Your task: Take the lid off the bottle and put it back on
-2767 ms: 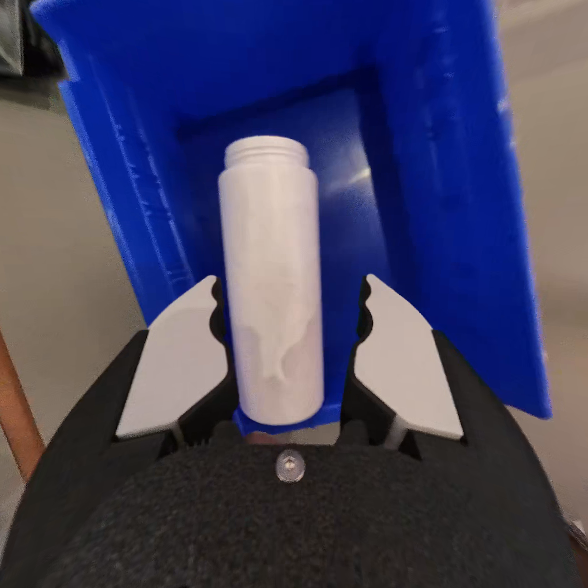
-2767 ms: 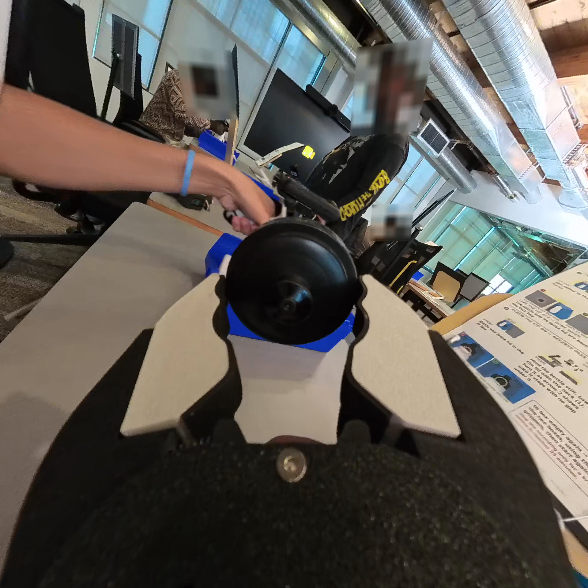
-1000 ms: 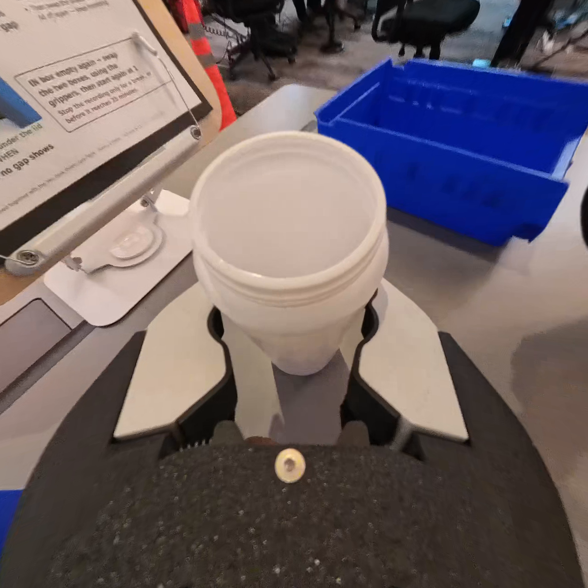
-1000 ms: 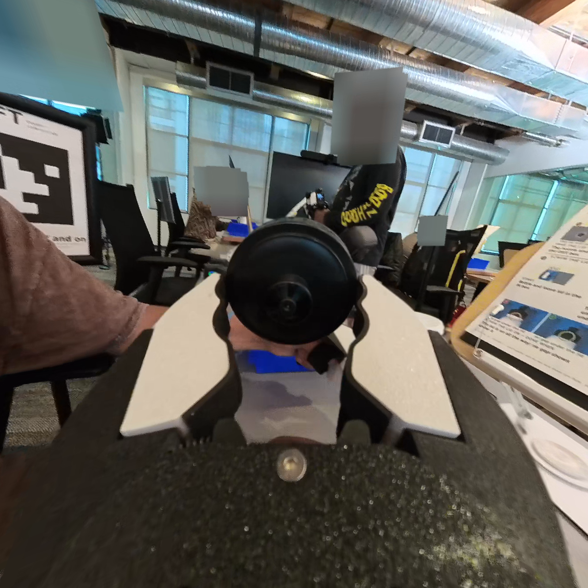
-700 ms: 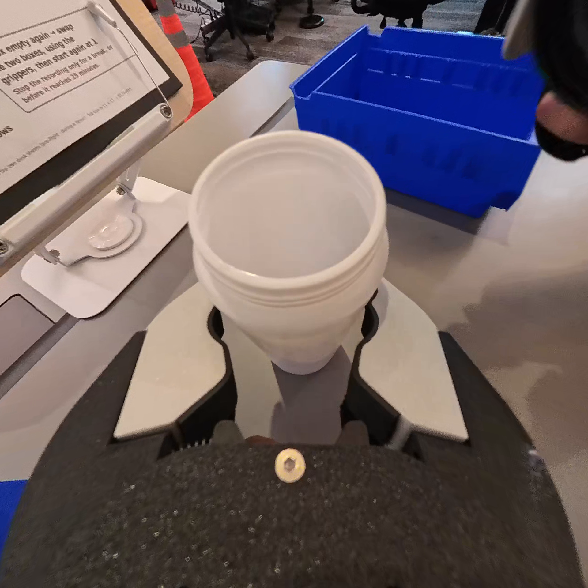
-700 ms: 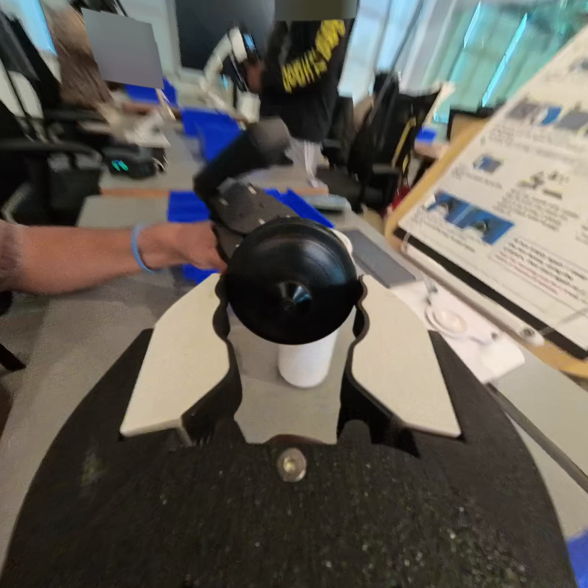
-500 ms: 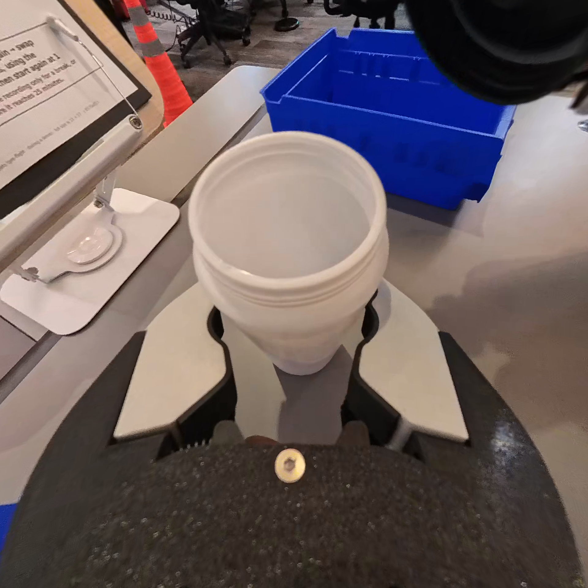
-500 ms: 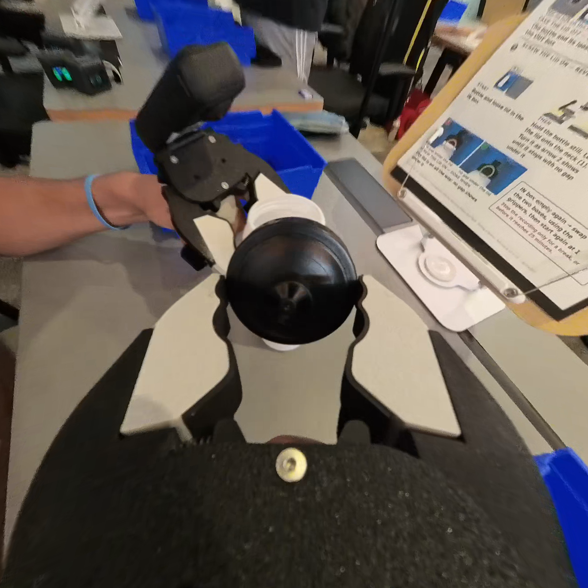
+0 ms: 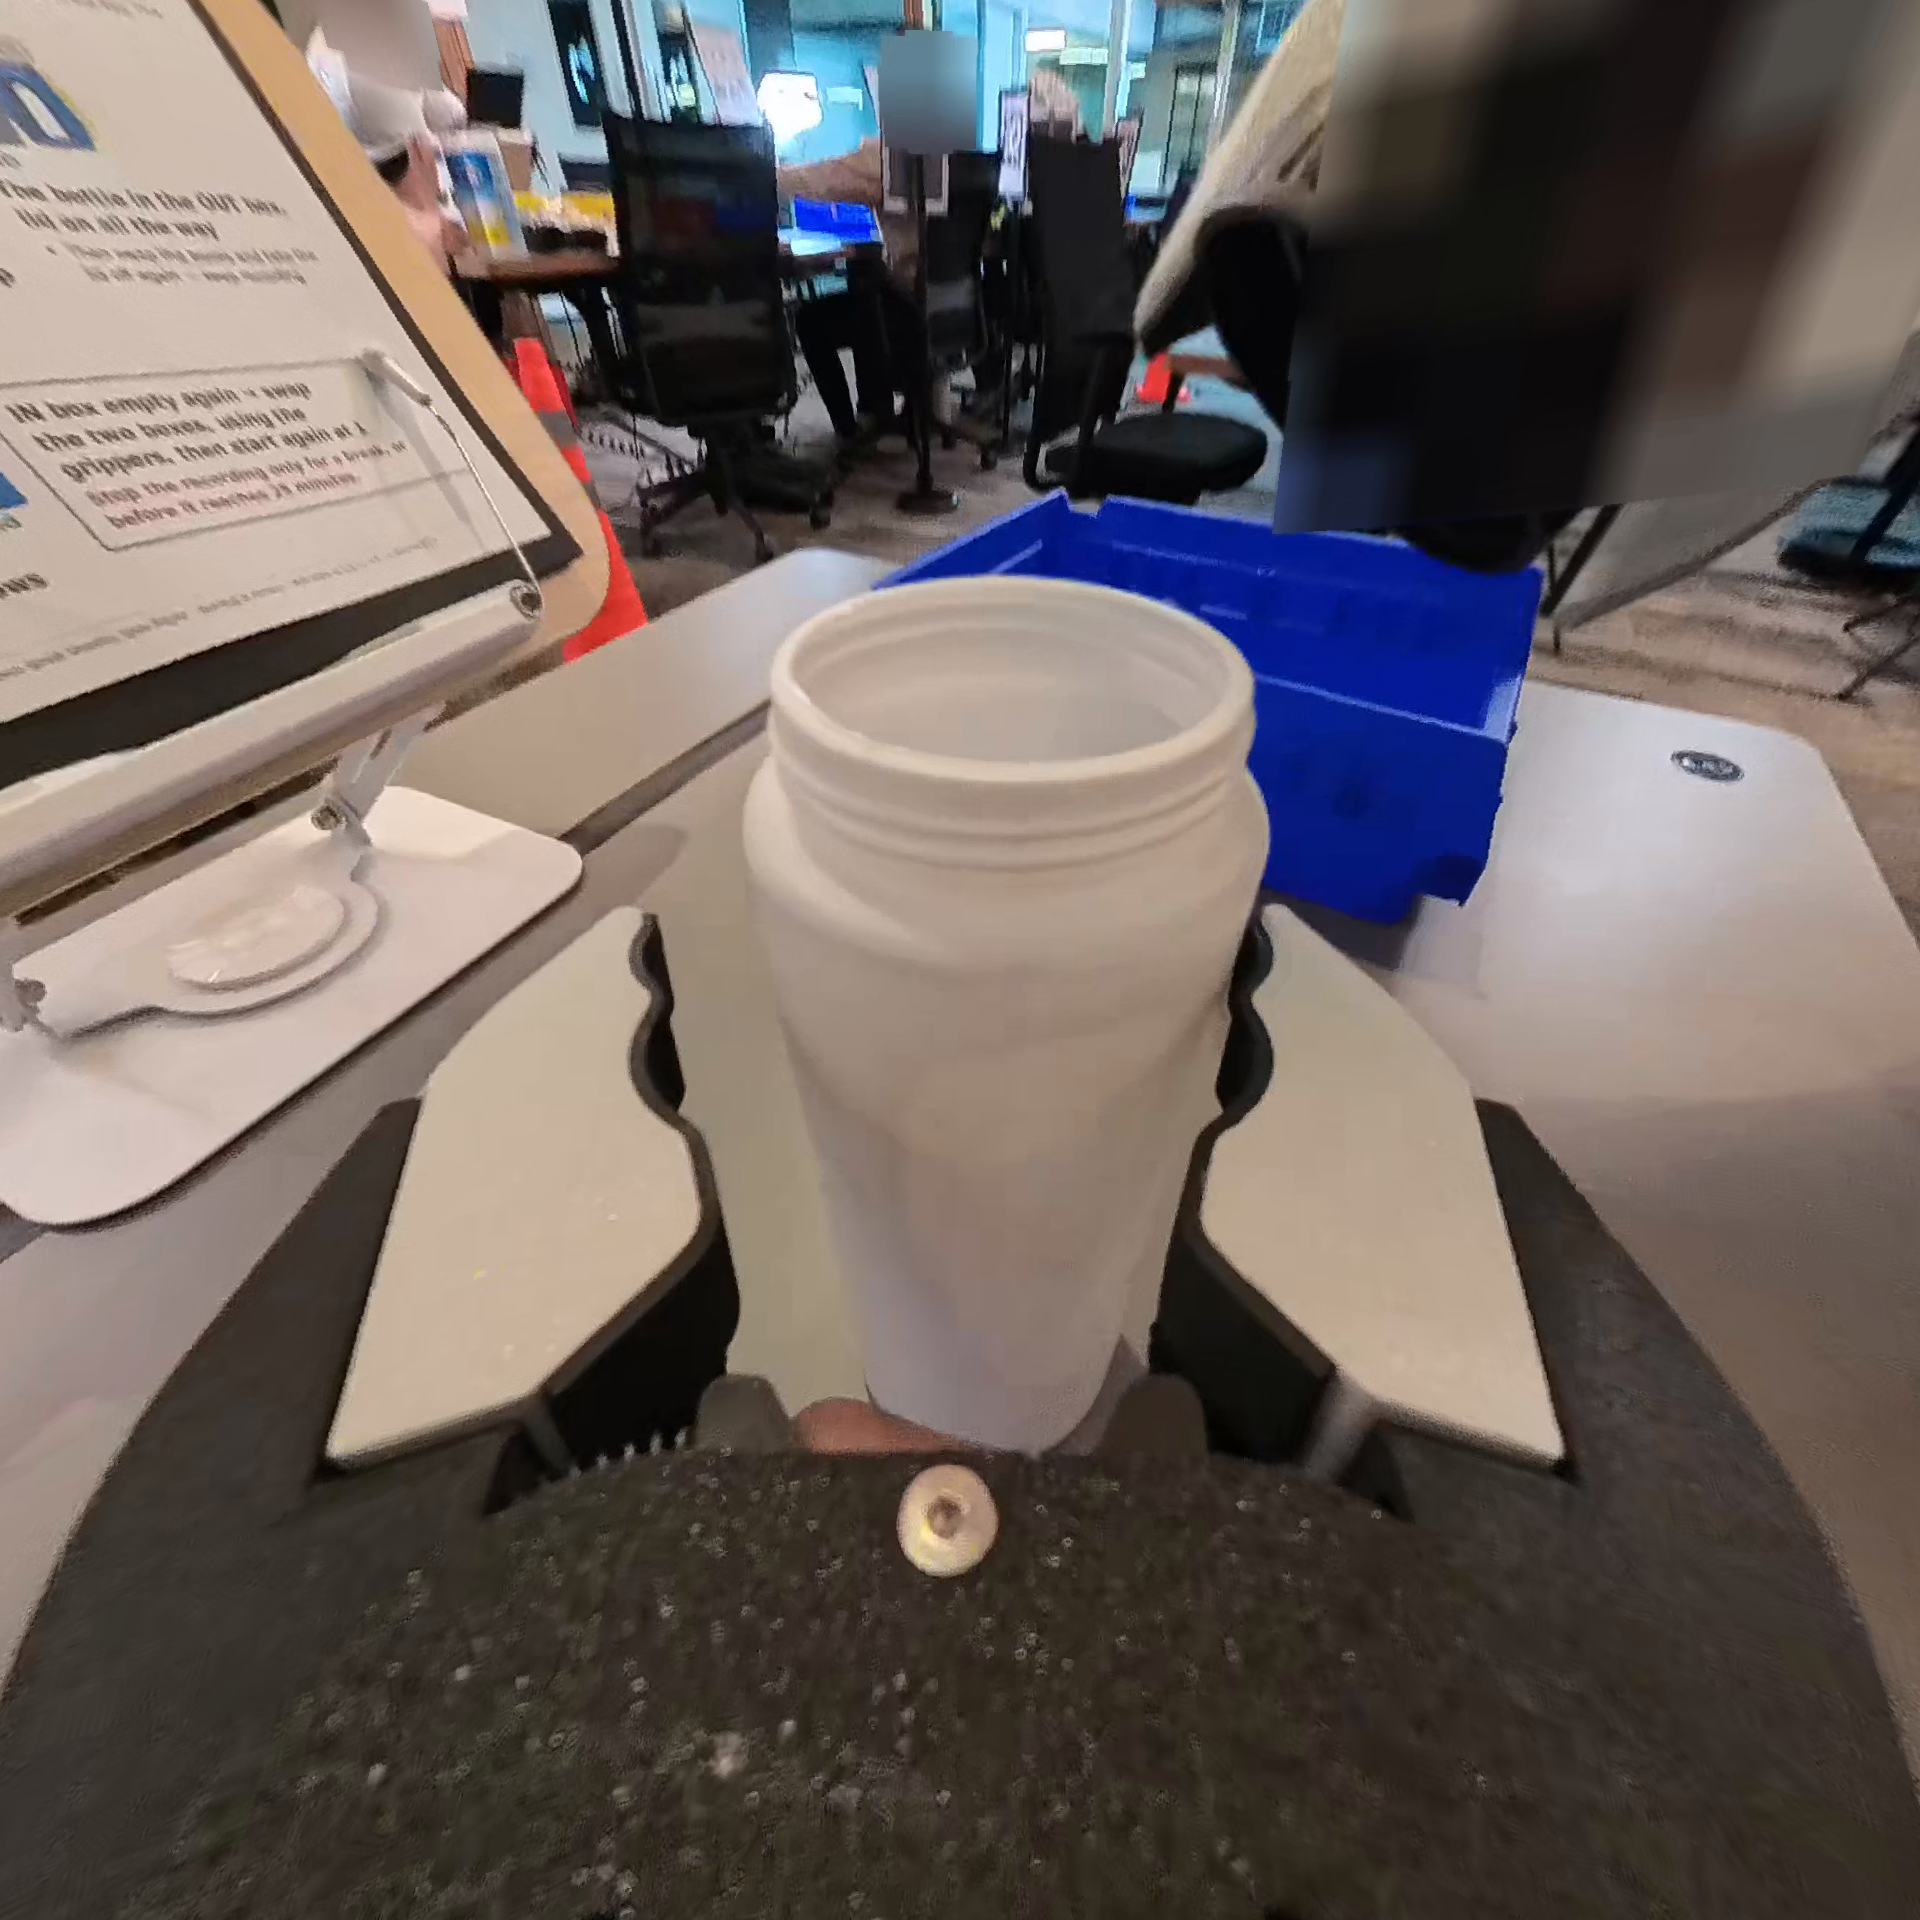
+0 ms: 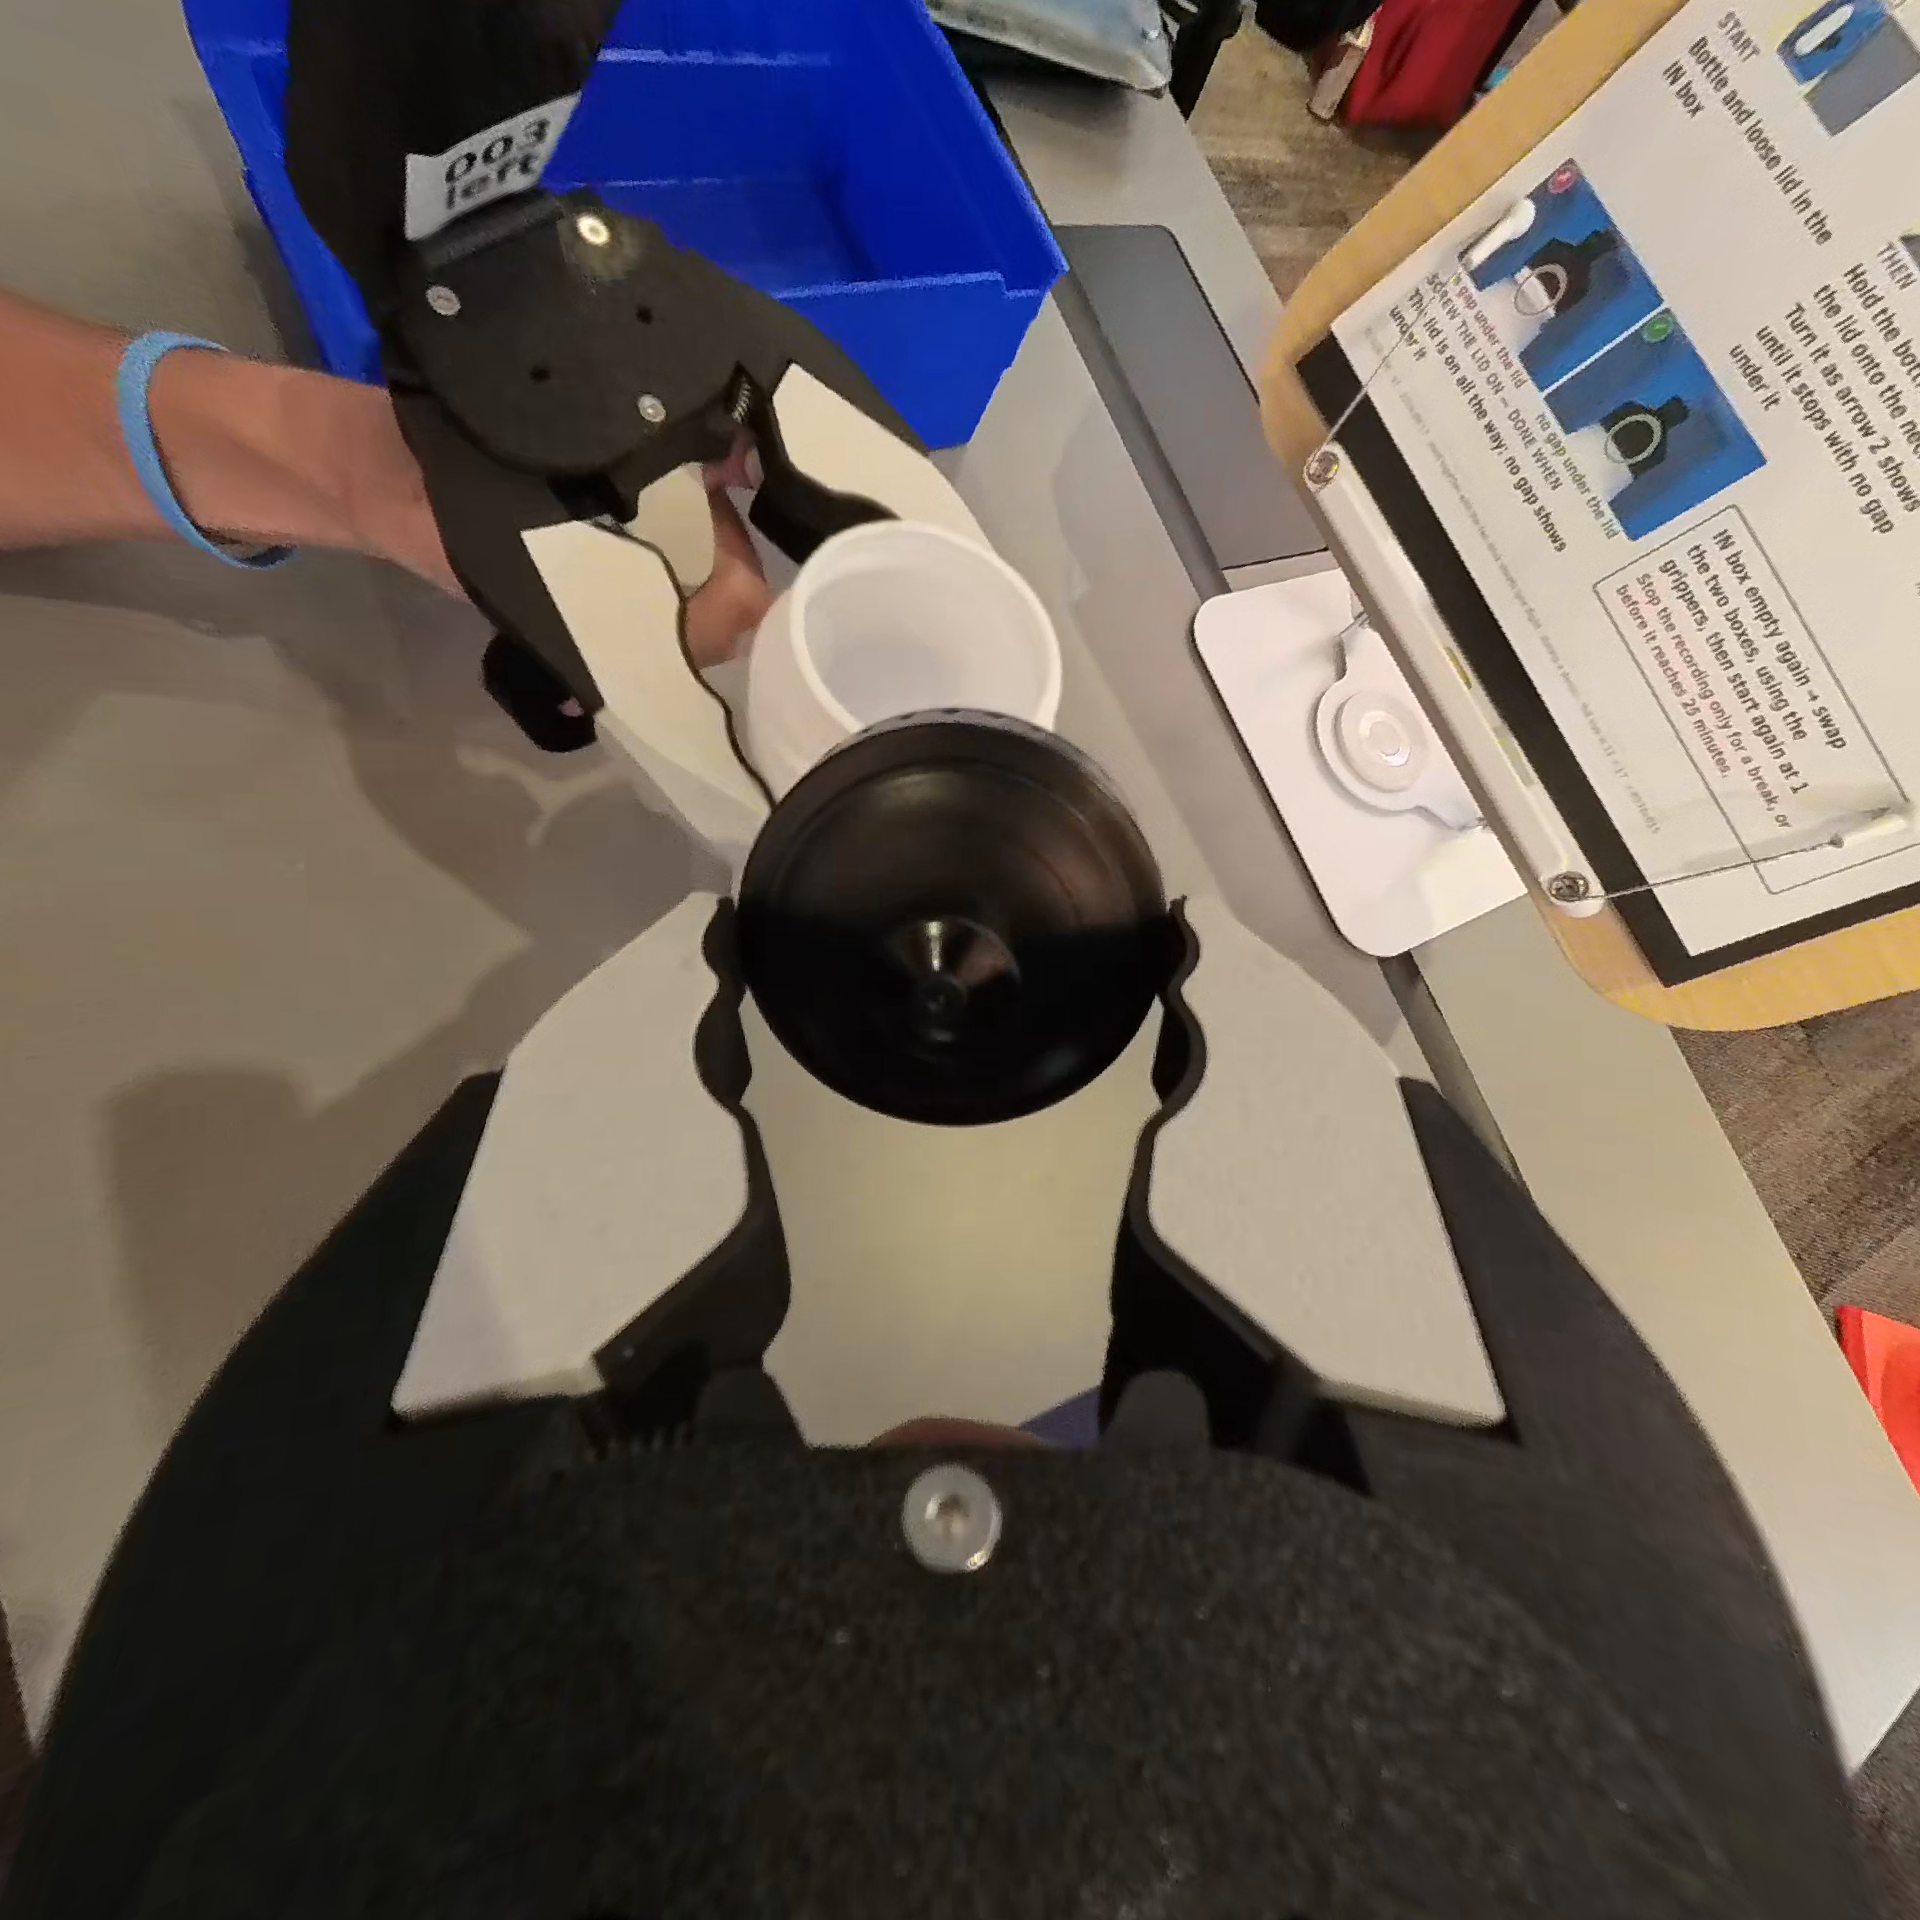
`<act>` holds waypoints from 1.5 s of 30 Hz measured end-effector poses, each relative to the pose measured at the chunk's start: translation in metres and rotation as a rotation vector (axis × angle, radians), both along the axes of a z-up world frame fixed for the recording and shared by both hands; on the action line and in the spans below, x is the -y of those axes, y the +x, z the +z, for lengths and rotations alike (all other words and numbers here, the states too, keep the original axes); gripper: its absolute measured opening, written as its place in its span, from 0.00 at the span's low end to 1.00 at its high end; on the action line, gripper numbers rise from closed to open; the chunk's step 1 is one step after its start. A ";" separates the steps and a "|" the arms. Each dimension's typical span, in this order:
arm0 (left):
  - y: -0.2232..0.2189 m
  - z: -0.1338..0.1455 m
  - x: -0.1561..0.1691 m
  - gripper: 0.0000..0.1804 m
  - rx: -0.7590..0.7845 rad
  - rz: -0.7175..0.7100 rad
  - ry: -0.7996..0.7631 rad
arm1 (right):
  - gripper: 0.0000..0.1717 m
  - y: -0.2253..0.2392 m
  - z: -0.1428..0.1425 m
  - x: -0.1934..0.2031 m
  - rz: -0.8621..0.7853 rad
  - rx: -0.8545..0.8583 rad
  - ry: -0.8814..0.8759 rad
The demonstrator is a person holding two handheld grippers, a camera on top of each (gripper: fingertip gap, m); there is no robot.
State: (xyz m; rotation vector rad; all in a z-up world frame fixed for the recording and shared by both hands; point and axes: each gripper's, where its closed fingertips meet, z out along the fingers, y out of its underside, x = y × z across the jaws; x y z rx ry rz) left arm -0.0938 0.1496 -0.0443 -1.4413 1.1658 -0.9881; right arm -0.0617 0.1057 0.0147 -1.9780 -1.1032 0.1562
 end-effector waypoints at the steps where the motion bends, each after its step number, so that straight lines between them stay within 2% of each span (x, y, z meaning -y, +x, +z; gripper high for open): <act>1: -0.001 0.001 -0.001 0.55 0.018 0.003 0.001 | 0.45 -0.001 0.000 0.001 0.000 0.005 -0.002; 3: -0.001 0.001 -0.003 0.47 0.050 0.006 0.004 | 0.45 -0.003 0.002 0.004 0.004 0.006 0.001; 4: -0.002 0.002 -0.004 0.46 0.075 0.015 0.012 | 0.45 -0.005 0.004 0.005 0.008 0.003 0.002; 7: -0.001 0.002 -0.002 0.45 0.118 0.001 0.019 | 0.45 -0.010 0.007 0.004 0.022 0.024 0.005; 11: 0.002 0.002 0.006 0.45 0.136 -0.042 0.045 | 0.44 -0.013 0.008 -0.005 0.087 0.163 -0.013; 19: 0.004 0.002 0.013 0.45 0.162 -0.099 0.045 | 0.44 -0.046 0.019 -0.010 0.517 0.327 -0.250; 23: 0.004 0.002 0.013 0.45 0.162 -0.105 0.043 | 0.44 -0.042 0.006 -0.020 0.623 0.517 -0.341; 27: 0.004 0.002 0.013 0.45 0.159 -0.105 0.042 | 0.44 -0.042 -0.016 -0.028 0.648 0.625 -0.426; 31: 0.003 0.002 0.013 0.45 0.157 -0.110 0.037 | 0.45 -0.044 -0.027 -0.032 0.664 0.629 -0.461; 34: 0.003 0.002 0.013 0.45 0.153 -0.111 0.038 | 0.44 -0.043 -0.028 -0.032 0.651 0.603 -0.487; 38: 0.004 0.002 0.014 0.45 0.148 -0.109 0.040 | 0.44 -0.040 -0.030 -0.030 0.532 0.634 -0.558; 41: 0.004 0.002 0.013 0.45 0.146 -0.104 0.037 | 0.45 -0.038 -0.030 -0.029 0.385 0.649 -0.630; 45: 0.004 0.002 0.014 0.45 0.145 -0.103 0.040 | 0.45 -0.036 -0.029 -0.025 0.111 0.643 -0.765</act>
